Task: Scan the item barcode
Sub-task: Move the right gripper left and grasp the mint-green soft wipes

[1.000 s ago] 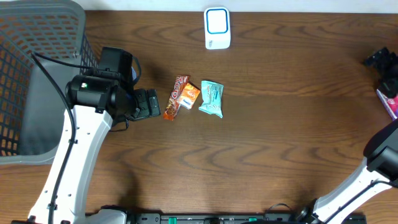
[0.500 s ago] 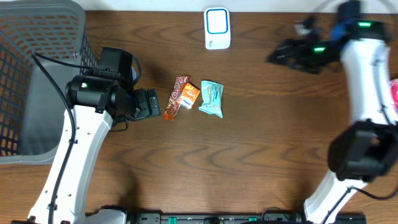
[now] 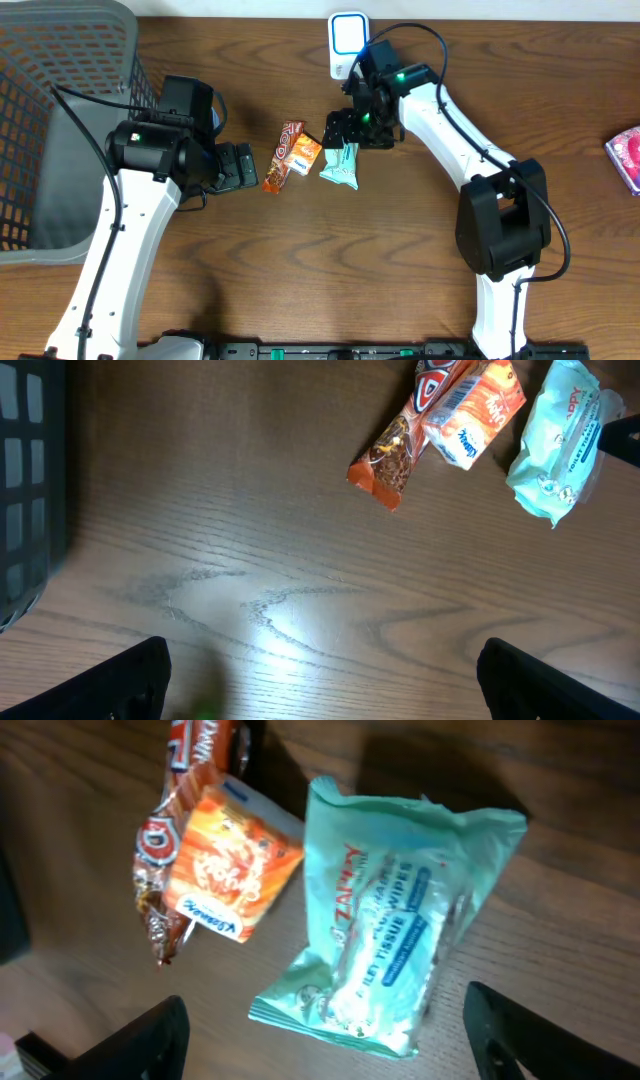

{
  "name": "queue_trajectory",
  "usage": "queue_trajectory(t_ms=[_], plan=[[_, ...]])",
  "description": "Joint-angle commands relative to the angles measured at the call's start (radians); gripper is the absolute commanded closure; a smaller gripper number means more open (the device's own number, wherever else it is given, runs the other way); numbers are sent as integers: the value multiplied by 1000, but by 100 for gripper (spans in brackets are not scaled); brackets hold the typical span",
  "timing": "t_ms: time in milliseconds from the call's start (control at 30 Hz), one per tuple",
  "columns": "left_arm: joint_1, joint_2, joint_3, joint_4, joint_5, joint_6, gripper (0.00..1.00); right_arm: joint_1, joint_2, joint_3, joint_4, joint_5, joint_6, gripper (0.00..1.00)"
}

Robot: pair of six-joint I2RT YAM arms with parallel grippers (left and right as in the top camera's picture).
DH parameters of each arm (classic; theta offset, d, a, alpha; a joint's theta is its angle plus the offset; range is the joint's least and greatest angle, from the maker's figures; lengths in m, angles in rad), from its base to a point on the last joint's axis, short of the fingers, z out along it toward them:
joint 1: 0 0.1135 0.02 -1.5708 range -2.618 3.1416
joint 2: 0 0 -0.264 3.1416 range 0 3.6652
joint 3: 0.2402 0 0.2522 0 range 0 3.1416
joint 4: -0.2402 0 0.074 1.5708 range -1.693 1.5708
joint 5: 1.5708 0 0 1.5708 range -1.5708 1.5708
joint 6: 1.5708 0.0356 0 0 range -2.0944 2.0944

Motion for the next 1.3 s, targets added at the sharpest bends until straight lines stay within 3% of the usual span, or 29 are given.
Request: queue_trajectory(t_ms=[0, 67, 333, 500, 800, 1000, 1200, 1267], plan=[[-1, 4, 3, -5, -6, -13, 2, -28, 12, -18, 0, -11, 36, 14], [-1, 4, 3, -5, -6, -13, 2, -39, 12, -27, -5, -51, -14, 1], [-1, 4, 3, -5, -6, -13, 2, -83, 12, -154, 71, -95, -47, 1], [-1, 4, 3, -5, -6, -13, 2, -153, 12, -240, 158, -258, -60, 1], [-1, 4, 3, -5, -6, -13, 2, -261, 12, -328, 204, -518, -229, 1], [-1, 4, 3, -5, -6, -13, 2, -269, 13, -386, 311, -588, -222, 1], [-1, 4, 3, -5, -6, -13, 2, -264, 14, -390, 342, -584, -182, 23], [-1, 4, 3, -5, -6, -13, 2, -258, 14, -393, 362, -581, -166, 26]])
